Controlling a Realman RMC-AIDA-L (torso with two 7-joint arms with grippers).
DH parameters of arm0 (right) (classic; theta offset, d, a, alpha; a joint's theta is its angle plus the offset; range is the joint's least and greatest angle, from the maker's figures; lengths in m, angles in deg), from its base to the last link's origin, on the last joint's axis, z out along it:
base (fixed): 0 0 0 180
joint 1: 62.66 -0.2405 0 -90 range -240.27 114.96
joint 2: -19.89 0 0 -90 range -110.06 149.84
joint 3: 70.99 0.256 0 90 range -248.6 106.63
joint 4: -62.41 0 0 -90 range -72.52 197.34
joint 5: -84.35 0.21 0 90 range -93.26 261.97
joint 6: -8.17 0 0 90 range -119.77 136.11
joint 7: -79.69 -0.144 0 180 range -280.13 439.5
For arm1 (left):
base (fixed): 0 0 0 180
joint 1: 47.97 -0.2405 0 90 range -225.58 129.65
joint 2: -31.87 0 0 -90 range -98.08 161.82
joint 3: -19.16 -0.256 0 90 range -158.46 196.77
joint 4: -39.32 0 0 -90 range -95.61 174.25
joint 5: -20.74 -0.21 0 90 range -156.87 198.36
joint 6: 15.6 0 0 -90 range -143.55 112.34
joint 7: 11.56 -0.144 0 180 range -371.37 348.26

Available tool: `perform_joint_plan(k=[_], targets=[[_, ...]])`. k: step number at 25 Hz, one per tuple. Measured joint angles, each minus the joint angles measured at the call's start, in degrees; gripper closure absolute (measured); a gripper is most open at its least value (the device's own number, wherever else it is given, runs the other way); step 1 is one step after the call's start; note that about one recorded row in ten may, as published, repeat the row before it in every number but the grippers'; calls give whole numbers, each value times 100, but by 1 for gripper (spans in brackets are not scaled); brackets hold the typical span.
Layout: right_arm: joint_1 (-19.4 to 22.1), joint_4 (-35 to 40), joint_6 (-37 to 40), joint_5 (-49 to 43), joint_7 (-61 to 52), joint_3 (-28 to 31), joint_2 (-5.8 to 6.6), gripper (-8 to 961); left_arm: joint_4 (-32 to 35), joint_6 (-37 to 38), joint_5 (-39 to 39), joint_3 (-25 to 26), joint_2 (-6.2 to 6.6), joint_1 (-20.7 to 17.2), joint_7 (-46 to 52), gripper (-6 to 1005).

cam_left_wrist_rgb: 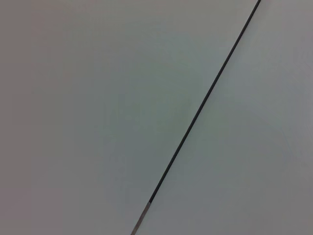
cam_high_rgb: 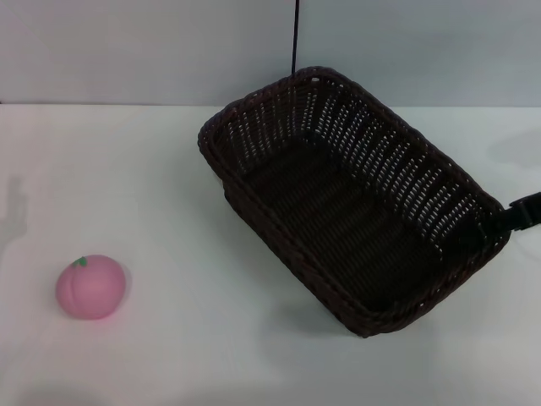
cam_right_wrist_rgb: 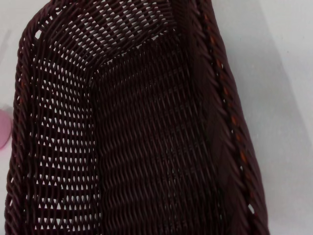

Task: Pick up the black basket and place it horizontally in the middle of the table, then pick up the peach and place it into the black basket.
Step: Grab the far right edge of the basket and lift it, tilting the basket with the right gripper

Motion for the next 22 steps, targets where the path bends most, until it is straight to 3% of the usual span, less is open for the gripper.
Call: perform_joint_plan(k=[7,15,22], targets=[[-15,-113,-55,11,0,10,-29,365,-45,-82,0,-2,0,3,0,481],[22,-120,-87,17,58,42,-36,576,-68,-129,1,2,0,3,0,481],[100,-132,-137,184,299,50,-27,660,-71,-133,0,3,0,3,0,482]])
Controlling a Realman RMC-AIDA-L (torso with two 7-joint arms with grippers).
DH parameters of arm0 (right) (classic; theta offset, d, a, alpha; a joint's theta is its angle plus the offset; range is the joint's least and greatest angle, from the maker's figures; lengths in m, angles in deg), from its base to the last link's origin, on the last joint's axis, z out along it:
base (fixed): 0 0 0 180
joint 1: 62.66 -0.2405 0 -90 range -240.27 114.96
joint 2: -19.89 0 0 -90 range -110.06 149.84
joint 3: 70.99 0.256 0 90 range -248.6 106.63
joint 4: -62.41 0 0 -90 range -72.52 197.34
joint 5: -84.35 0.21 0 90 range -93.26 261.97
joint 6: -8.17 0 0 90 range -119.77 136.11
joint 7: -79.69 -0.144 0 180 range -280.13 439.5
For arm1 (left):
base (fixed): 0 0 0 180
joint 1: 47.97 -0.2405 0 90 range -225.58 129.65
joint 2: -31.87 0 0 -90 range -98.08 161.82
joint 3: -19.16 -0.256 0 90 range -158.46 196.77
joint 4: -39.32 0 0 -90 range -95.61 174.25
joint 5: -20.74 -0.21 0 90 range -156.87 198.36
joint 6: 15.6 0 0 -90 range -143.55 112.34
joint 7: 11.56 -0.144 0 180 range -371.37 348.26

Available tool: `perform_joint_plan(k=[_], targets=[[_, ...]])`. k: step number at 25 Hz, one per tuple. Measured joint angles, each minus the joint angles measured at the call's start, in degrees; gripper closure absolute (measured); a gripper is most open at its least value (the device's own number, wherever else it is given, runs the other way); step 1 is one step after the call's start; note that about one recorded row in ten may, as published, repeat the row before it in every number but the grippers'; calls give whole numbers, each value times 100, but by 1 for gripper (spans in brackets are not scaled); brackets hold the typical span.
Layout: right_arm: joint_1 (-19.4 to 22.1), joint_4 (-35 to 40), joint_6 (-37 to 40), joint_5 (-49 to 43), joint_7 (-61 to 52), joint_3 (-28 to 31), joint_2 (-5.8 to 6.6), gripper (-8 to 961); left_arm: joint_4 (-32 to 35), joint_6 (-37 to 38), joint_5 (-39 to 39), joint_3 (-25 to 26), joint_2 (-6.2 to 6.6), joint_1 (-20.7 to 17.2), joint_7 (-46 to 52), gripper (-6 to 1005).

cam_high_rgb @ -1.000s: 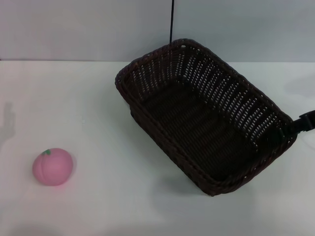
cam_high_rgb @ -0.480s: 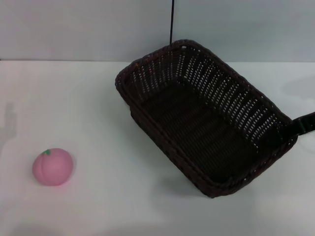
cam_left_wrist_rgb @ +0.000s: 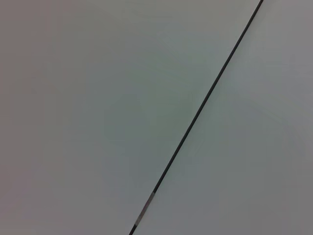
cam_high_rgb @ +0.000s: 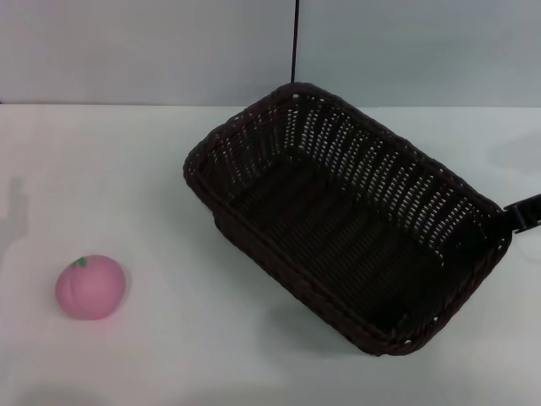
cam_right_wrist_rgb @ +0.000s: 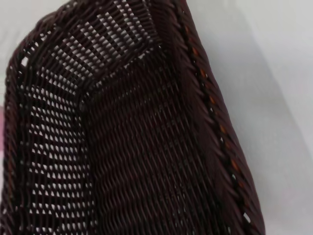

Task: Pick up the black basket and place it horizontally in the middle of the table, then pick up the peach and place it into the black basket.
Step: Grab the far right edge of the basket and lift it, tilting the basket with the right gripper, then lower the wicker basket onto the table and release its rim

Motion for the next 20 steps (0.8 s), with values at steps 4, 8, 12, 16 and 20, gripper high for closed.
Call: perform_joint_plan(k=[4,8,12,16,20], targets=[[86,-5,-42,303,119,2,56,679,0,-49,0,0,0,5,0,482],[156,18,-61,533,184,3,112,691,0,-51,0,0,0,28,0,482],[221,-12,-55,888,391,50,224,720,0,-60,0,0,0,68,0,482],[287,-25,-6,1163,600,198,301,760,0,-64,0,0,0,97,0,482],[330,-29,2,1349,774,282,361,761,0,-64,0,0,0,111,0,482]])
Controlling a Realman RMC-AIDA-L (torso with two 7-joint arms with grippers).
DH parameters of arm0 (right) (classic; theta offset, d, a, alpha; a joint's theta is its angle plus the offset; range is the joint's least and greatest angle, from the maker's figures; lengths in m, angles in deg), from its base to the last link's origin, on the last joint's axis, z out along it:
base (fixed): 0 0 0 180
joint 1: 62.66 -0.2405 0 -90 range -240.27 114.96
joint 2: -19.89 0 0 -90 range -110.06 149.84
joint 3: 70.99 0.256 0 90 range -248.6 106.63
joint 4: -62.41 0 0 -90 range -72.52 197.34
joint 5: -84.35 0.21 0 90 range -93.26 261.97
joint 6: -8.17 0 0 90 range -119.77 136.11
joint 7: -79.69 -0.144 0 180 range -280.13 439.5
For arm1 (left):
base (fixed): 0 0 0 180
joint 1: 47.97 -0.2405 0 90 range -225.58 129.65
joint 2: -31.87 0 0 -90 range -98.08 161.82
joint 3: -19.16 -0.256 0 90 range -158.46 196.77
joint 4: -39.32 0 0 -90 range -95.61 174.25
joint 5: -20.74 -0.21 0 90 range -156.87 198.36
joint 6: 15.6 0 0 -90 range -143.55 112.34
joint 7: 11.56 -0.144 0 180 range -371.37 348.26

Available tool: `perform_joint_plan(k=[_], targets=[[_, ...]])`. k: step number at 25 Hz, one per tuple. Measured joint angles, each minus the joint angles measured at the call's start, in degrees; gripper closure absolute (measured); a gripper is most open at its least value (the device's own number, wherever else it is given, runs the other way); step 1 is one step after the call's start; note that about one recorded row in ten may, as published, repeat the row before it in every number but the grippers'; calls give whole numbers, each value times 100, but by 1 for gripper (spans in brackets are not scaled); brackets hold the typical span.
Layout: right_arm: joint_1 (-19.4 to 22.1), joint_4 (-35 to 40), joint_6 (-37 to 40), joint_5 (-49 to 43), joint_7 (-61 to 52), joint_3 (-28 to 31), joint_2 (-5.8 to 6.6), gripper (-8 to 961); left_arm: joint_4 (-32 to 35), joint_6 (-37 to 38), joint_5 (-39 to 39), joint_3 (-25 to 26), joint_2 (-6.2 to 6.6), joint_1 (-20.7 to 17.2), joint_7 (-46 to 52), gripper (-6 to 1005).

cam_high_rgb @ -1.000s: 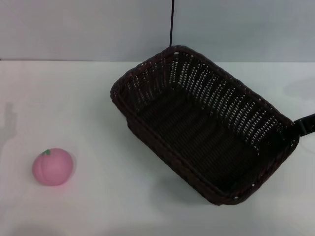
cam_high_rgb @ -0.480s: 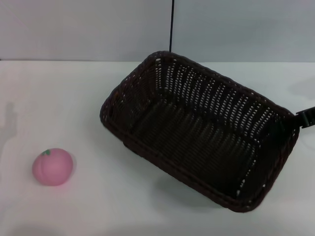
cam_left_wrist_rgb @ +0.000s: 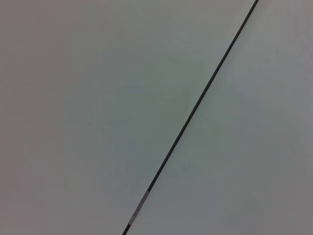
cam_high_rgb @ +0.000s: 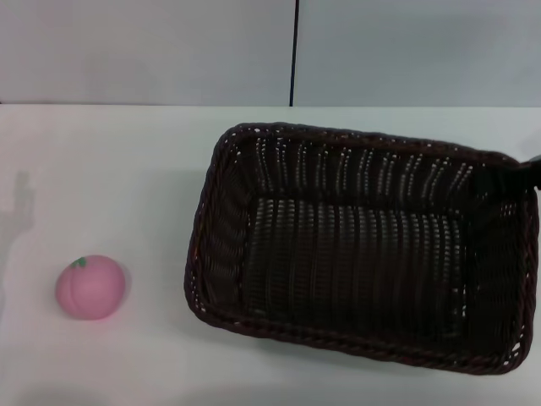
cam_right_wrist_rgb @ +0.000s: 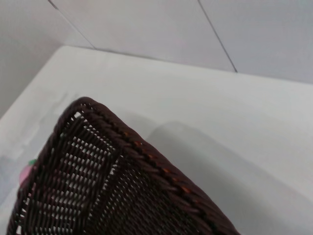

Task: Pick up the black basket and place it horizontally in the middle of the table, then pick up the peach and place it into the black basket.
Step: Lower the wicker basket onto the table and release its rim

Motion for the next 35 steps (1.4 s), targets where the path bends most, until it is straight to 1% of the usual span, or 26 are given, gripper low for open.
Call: perform_joint_plan(k=[1,2,3,5,6,7,11,12,16,18,20,21,24,26,27,29,31,35], targets=[[23,-14,2,131,156,48,36,762,0,0,0,0,0,8,0,482],[23,-14,2,131,156,48,36,762,0,0,0,0,0,8,0,482],[28,-53,3,228,351,76,77,762,0,0,0,0,2,14,0,482],[29,-80,4,272,448,84,95,763,0,0,0,0,6,25,0,482],[29,-201,12,421,651,87,159,763,0,0,0,0,9,39,0,482],[29,-201,12,421,651,87,159,764,0,0,0,0,9,39,0,482],[9,-463,68,733,1307,95,266,755,0,1,0,0,9,53,0,482],[9,-463,68,733,1307,95,266,752,0,1,0,0,9,53,0,482],[-56,-690,30,879,1993,122,302,740,-2,1,0,-11,9,56,0,483],[-78,-765,13,885,2134,140,310,734,-4,1,0,-14,9,56,0,483],[-111,-943,8,922,2392,170,342,729,-8,1,0,-40,6,56,3,483],[-127,-1114,8,982,2590,214,379,726,-11,1,0,-53,5,55,4,483],[-133,-1257,21,1026,2758,303,405,717,-32,1,0,-89,4,38,4,483],[-144,-1496,31,1041,2926,434,468,711,-47,1,0,-91,3,29,5,483],[-144,-1496,31,1041,2926,434,468,708,-47,1,0,-91,3,29,5,483],[-144,-1635,10,1043,2999,449,511,702,-75,1,0,-91,1,17,6,483],[-123,-1697,3,1043,3062,454,527,696,-77,1,0,-91,1,16,7,483],[-91,-1699,-58,1043,3085,456,515,684,-79,1,0,-91,0,13,8,483]])
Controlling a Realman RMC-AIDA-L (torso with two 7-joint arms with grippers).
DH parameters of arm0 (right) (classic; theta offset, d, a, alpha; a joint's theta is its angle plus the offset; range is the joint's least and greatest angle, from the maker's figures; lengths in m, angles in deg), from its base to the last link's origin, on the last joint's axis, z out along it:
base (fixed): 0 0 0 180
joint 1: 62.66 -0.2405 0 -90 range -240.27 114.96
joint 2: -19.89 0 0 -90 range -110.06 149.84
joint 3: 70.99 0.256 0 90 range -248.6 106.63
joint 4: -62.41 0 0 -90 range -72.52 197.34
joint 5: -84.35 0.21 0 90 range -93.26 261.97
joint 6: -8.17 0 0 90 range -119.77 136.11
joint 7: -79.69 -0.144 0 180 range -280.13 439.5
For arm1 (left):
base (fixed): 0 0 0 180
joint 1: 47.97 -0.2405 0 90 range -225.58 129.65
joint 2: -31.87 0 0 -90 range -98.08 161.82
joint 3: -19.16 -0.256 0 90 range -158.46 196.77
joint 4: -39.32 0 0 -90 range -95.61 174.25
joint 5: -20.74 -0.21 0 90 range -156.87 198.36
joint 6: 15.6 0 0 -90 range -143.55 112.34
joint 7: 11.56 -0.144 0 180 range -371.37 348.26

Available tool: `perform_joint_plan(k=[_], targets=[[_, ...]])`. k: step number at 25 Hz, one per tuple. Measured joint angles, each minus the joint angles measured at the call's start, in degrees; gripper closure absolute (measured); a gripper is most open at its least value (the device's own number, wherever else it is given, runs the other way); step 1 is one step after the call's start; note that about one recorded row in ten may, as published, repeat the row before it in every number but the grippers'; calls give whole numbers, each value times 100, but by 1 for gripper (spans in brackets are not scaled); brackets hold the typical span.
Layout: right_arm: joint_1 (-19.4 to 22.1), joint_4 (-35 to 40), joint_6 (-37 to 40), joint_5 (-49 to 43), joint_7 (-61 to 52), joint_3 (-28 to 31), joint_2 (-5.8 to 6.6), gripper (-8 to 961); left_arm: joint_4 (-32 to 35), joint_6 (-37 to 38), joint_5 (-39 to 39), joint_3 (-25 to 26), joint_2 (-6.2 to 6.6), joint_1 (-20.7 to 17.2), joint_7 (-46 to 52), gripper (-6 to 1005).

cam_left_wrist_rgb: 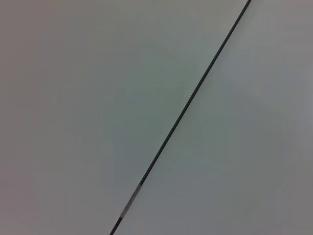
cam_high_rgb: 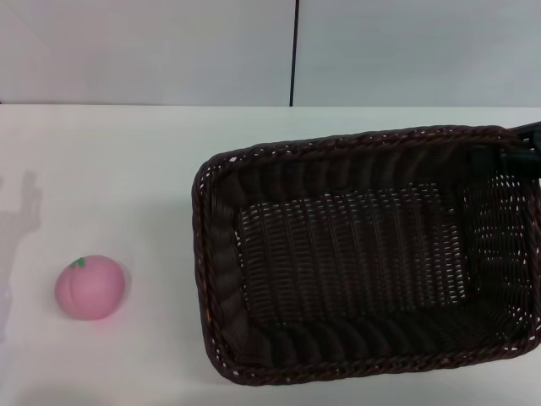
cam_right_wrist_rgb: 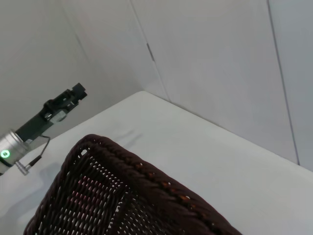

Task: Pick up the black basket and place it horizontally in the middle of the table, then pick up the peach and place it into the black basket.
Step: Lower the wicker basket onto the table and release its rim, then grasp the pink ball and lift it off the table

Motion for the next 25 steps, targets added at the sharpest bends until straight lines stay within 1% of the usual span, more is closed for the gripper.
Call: perform_joint_plan(k=[6,13,19,25], targets=[[-3,2,-80,-110,38,-75,-39,667,0,-6,0,-32,0,15,0,483],[-14,-5,-94,-117,18,-21,-40,646,0,-9,0,-45,0,18,1,483],[-16,-8,-153,-104,12,40,-41,442,0,-28,0,-66,-1,42,0,484],[60,-9,-323,-39,86,385,-57,384,0,-44,0,-88,0,51,0,484]])
